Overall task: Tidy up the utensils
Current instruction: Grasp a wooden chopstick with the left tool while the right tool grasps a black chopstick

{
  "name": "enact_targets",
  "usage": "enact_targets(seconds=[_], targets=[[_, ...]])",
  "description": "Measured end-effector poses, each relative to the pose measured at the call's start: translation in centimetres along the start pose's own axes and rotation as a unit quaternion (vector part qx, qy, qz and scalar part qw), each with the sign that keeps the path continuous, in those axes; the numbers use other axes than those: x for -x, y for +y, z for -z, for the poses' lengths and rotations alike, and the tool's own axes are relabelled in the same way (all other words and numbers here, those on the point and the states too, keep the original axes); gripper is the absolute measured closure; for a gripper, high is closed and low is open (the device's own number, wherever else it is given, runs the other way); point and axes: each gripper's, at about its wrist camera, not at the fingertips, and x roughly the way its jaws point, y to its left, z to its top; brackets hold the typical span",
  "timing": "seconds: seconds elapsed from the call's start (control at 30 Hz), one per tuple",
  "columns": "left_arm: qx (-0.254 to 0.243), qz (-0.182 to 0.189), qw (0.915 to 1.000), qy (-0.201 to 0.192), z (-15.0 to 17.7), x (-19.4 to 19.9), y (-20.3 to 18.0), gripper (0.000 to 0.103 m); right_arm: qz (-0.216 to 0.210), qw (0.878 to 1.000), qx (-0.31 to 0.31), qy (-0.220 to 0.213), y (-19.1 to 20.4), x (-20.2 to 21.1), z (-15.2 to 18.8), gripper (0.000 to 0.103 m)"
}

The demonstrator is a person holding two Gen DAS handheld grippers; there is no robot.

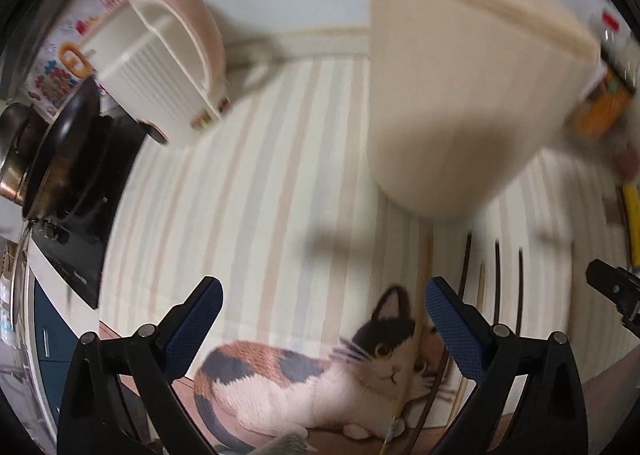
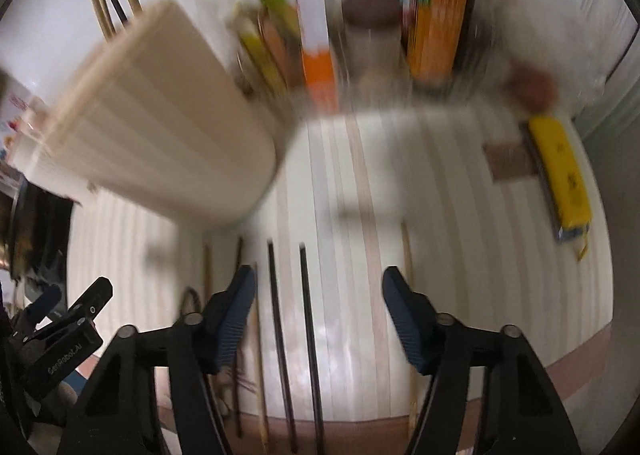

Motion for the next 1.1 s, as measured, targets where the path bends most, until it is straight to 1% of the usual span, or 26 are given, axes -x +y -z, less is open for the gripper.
enact_targets(seconds=[0.17,0.23,0.27,0.3,0.33,0.37,0.4,0.43,0.5,0.53,0.57,0.63,0.67,0.7,0.73,0.77,0.83,0.93,1.0,1.1], targets=[[-0.019,0.0,0.9996,0.023,1.4,-1.9,-1.3,0.001,0.013,0.999,0.001,0.041,0.1,-2.9,1.6,0.05],[-0.024,0.01,0.9992,0.029,1.8,-2.7,-1.7,0.001,0.015,0.999,-0.001,0.052,0.1,-3.7,2.0,0.054],[-0.028,0.021,0.9987,0.037,1.9,-3.2,-2.0,0.002,0.015,0.998,-0.003,0.059,0.1,-4.1,2.3,0.056],[-0.033,0.031,0.998,0.044,2.1,-3.5,-2.3,0.01,0.015,0.998,-0.006,0.065,0.0,-4.5,2.6,0.06],[-0.038,0.039,0.9971,0.053,2.3,-4.0,-2.7,0.022,0.016,0.997,-0.008,0.07,-0.2,-4.9,2.8,0.061],[-0.043,0.048,0.9959,0.063,2.4,-4.4,-3.1,0.026,0.016,0.997,-0.009,0.073,-0.3,-5.1,2.9,0.063],[-0.047,0.055,0.995,0.069,2.6,-4.8,-3.5,0.032,0.016,0.997,-0.012,0.077,-0.4,-5.4,3.1,0.065],[-0.051,0.061,0.9941,0.074,2.8,-5.1,-3.8,0.039,0.017,0.997,-0.014,0.079,-0.6,-5.5,3.1,0.066],[-0.057,0.07,0.9922,0.085,2.9,-5.7,-4.6,0.047,0.019,0.996,-0.016,0.083,-1.0,-5.8,3.3,0.066],[-0.06,0.074,0.9913,0.091,3.0,-6.1,-5.0,0.054,0.019,0.996,-0.018,0.084,-1.1,-5.9,3.4,0.066],[-0.063,0.074,0.9909,0.093,3.0,-6.2,-5.2,0.058,0.019,0.996,-0.019,0.086,-1.3,-5.9,3.5,0.066],[-0.072,0.073,0.9896,0.101,3.0,-7.0,-5.7,0.073,0.019,0.996,-0.022,0.088,-1.6,-6.0,3.6,0.066],[-0.067,0.079,0.9899,0.097,2.9,-6.9,-5.6,0.075,0.018,0.995,-0.022,0.091,-1.7,-6.1,3.7,0.066],[-0.065,0.085,0.9894,0.098,2.9,-7.0,-5.5,0.081,0.017,0.995,-0.021,0.094,-1.8,-6.2,3.8,0.066],[-0.062,0.092,0.9887,0.1,2.7,-7.1,-5.3,0.089,0.016,0.995,-0.021,0.097,-1.9,-6.3,3.9,0.066],[-0.06,0.091,0.9889,0.101,2.7,-7.1,-5.1,0.095,0.014,0.995,-0.019,0.101,-1.9,-6.5,4.0,0.066],[-0.044,0.093,0.9892,0.105,2.5,-7.2,-4.1,0.098,0.005,0.993,-0.013,0.113,-1.5,-7.0,4.4,0.066],[-0.027,0.09,0.9893,0.111,2.6,-7.3,-2.6,0.098,0.01,0.993,0.004,0.121,-0.7,-7.8,4.9,0.066],[-0.018,0.091,0.9888,0.117,2.7,-7.4,-1.6,0.098,0.028,0.991,0.018,0.128,-0.2,-8.4,5.3,0.066],[-0.006,0.09,0.9884,0.122,3.0,-7.4,-0.1,0.098,0.049,0.99,0.036,0.124,0.0,-8.3,5.8,0.08]])
